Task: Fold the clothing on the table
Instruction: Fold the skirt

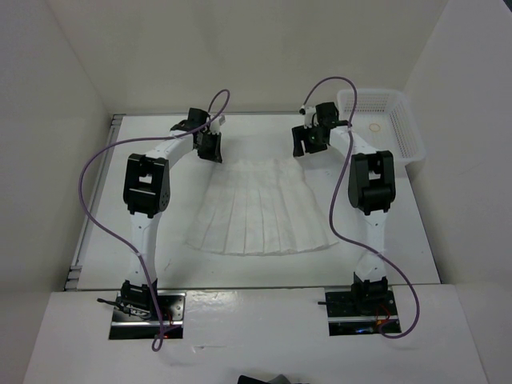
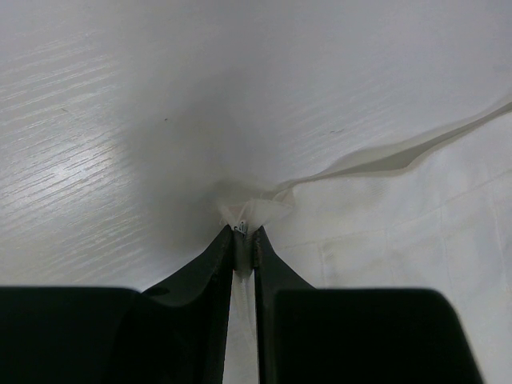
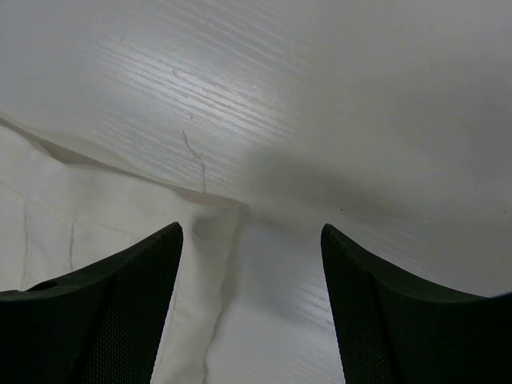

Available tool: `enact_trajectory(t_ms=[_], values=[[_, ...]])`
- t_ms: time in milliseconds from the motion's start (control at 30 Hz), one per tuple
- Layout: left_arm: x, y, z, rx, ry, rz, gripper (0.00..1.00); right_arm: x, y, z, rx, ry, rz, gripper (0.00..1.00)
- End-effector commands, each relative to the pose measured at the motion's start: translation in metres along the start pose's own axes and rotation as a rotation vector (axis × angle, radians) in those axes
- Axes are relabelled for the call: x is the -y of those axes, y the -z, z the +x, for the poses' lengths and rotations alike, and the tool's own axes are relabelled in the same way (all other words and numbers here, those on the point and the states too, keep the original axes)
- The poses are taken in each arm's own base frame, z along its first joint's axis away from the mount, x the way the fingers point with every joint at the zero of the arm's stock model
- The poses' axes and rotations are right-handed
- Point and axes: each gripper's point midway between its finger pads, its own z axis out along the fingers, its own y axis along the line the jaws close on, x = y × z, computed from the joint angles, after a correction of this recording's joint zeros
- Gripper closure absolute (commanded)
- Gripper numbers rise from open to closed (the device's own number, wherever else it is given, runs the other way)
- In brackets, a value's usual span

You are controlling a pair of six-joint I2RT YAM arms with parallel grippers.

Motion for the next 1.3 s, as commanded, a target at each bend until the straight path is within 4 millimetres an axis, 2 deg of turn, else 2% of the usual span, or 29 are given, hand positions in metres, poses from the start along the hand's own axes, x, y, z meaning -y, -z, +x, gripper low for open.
enact_trajectory(t_ms=[0,67,200,400,567,667,767,1033,1267], values=[[0.009,0.004,0.014,-0.047,-0.005,0.016,0.85,-0.006,-0.003,-0.004,-0.016,0.028,-0.011,0.26],[0.010,0.007,0.010,-0.038,-0.007,0.016,0.85,-0.008,-0.008,0.002,-0.038,0.031,0.003,0.26],[0.012,0.007,0.010,-0.038,-0.007,0.025,0.85,-0.011,-0.009,0.002,-0.041,0.048,0.006,0.26],[0.012,0.007,0.010,-0.038,-0.007,0.025,0.85,-0.029,-0.011,0.000,-0.047,0.075,-0.007,0.26],[0.011,0.006,0.014,-0.047,-0.004,0.025,0.85,-0.032,-0.019,0.007,-0.066,0.087,-0.014,0.31],[0.011,0.006,0.014,-0.047,-0.004,0.025,0.85,-0.032,-0.019,0.007,-0.066,0.087,-0.014,0.41],[0.011,0.006,0.014,-0.047,-0.004,0.025,0.85,-0.031,-0.019,0.007,-0.067,0.087,-0.005,0.46],[0.012,0.009,0.015,-0.047,-0.004,0.025,0.85,-0.028,-0.021,0.015,-0.086,0.101,0.001,0.50],[0.011,0.008,0.019,-0.056,-0.011,0.025,0.85,-0.026,-0.023,0.015,-0.077,0.114,0.011,0.55]])
